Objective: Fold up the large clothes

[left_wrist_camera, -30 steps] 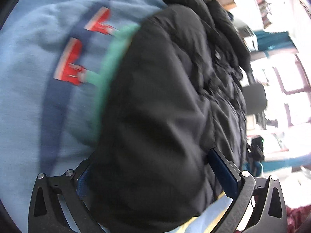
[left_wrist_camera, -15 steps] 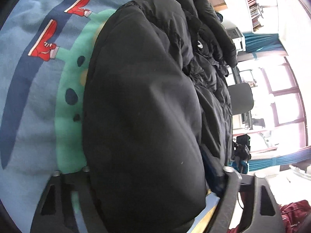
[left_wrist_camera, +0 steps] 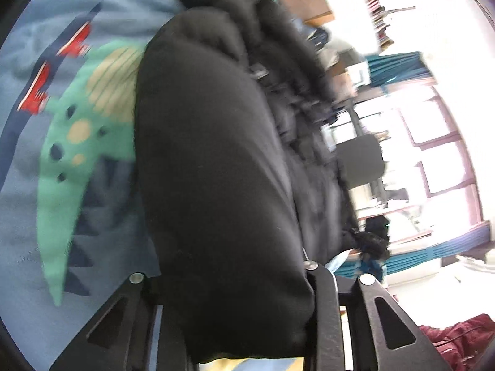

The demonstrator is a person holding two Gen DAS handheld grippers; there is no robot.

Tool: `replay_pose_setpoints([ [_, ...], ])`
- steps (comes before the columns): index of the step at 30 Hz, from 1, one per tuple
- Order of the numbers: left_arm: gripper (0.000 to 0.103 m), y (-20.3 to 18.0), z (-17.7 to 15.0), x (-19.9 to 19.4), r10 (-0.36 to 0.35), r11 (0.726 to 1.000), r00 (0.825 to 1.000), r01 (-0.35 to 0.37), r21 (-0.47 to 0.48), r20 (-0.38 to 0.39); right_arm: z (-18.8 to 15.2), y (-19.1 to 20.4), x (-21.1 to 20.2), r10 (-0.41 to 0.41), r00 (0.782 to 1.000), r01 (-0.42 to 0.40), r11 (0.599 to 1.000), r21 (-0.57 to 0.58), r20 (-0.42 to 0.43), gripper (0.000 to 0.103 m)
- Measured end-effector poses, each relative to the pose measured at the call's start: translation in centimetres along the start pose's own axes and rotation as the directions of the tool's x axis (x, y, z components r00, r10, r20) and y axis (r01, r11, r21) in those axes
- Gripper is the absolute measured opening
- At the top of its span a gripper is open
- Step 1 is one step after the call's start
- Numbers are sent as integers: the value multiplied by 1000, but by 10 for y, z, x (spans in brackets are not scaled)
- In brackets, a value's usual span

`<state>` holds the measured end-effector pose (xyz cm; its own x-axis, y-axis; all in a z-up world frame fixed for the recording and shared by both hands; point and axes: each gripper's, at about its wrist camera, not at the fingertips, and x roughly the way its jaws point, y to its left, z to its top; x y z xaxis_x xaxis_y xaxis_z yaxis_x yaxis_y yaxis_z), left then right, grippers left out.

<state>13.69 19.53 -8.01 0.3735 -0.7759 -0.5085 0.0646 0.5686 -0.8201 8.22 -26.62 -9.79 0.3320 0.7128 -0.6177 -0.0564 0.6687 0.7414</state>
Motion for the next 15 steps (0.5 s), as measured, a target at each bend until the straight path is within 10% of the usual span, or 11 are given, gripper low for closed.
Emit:
replay_pose_setpoints([
  [15,22,-78,89,-52,-197,980,937,182,79,289,77,72,-75,154,932,-136,988,-76,327,14],
])
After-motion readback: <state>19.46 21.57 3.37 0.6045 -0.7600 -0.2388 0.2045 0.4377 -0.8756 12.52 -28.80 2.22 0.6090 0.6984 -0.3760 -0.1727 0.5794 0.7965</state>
